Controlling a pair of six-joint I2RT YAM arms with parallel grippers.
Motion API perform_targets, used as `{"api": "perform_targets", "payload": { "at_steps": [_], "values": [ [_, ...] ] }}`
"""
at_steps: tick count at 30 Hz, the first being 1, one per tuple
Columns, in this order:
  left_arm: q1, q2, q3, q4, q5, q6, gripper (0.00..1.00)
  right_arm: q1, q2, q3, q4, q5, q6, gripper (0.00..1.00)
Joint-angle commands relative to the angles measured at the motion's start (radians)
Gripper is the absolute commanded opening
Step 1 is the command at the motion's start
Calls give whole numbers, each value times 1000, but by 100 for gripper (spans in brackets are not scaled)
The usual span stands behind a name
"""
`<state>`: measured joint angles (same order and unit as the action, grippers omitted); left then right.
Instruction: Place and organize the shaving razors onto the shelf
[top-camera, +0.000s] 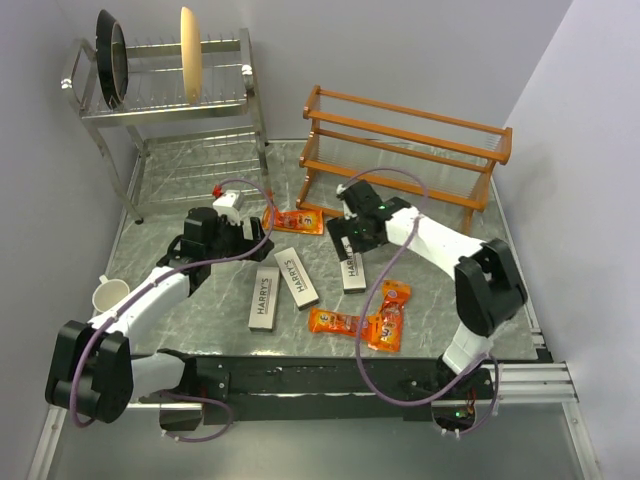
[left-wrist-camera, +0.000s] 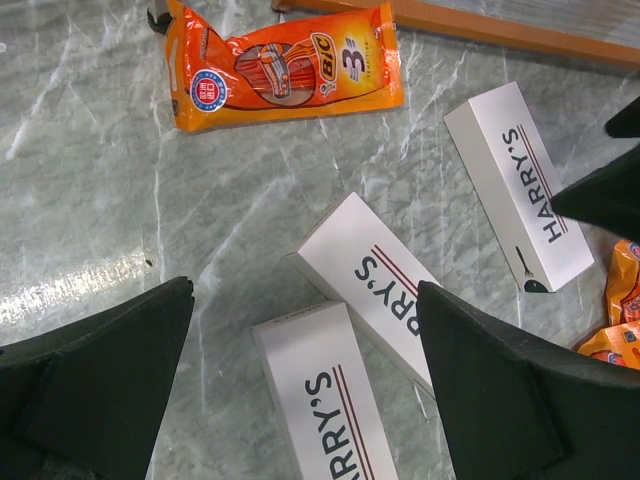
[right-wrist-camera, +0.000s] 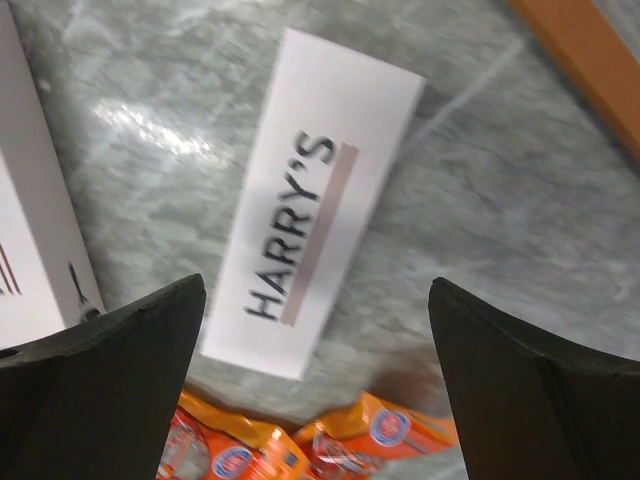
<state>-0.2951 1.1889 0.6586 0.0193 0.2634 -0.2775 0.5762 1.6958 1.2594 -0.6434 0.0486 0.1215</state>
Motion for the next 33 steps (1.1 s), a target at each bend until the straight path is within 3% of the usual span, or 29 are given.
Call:
{"api": "perform_targets", "payload": {
  "at_steps": [1,9,15,19,26,33],
  "values": [
    [1,6,15,36,-7,-3,100,34,73,81,-12,66,87,100],
    [2,-18,-2,39,-15,-15,100,36,163,106,-56,108,167,100],
    [-25,-15,-19,53,-10,-34,99,22,199,106,-56,42,173,97],
    [-145,-34,-22,42,-35,4,99,24,199,107,-53,52,184,83],
    [-257,-46,-30,42,-52,20,99,24,229,147,-52,76,202,70],
    [-508,-26,-74,138,-257,-60,100,10,263,245,-61,40,253,61]
  ]
}}
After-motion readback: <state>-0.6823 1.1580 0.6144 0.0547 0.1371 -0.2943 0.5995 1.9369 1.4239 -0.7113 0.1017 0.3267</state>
